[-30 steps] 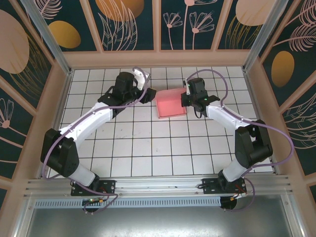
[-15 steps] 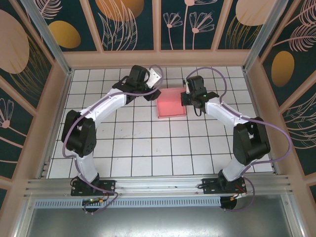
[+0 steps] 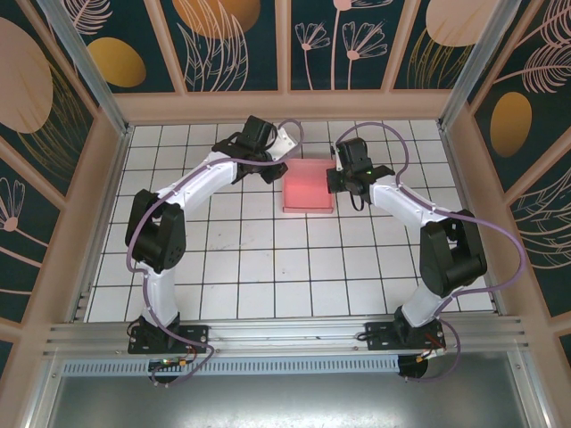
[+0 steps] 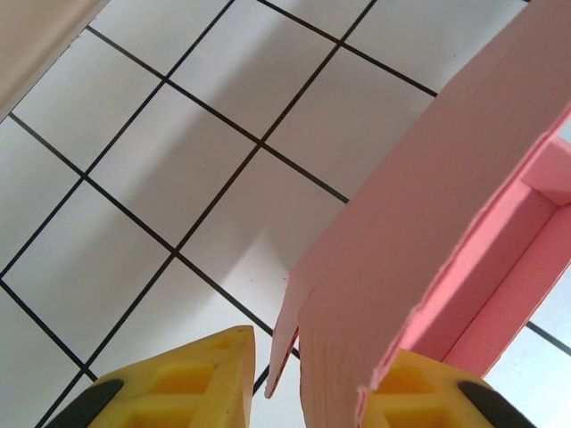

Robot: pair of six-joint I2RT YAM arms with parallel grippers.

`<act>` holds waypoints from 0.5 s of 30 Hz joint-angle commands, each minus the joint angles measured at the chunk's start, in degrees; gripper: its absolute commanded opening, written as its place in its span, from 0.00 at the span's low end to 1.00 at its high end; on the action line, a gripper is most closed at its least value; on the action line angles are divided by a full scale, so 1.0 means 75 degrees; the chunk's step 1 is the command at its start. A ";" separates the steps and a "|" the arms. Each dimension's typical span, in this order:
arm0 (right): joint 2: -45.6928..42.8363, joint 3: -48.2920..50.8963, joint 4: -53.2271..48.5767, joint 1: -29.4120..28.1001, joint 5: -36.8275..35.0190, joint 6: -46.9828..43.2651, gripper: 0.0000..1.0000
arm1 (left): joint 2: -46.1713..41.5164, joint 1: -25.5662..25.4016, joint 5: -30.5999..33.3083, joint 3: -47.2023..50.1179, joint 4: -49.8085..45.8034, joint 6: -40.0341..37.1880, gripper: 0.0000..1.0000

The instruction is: Fold the paper box

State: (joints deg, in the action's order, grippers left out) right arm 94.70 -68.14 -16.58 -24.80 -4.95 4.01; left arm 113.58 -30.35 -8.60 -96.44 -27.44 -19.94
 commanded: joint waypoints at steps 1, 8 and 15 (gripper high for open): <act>0.0028 -0.0231 -0.0050 0.0056 0.0057 0.0127 0.00 | 0.0076 -0.0013 -0.0183 -0.0036 -0.0171 -0.0587 0.24; -0.0107 -0.0135 -0.0028 0.0073 0.0097 0.0125 0.00 | -0.0082 0.0250 -0.1085 0.0377 0.0286 -0.1114 0.25; -0.0220 -0.0042 -0.0026 0.0118 0.0133 0.0145 0.00 | -0.0120 0.0570 -0.1639 0.0433 0.0230 -0.1208 0.37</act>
State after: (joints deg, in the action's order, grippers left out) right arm 94.67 -68.14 -16.58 -24.36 -4.47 4.03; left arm 113.65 -26.98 -17.23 -93.84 -26.35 -27.64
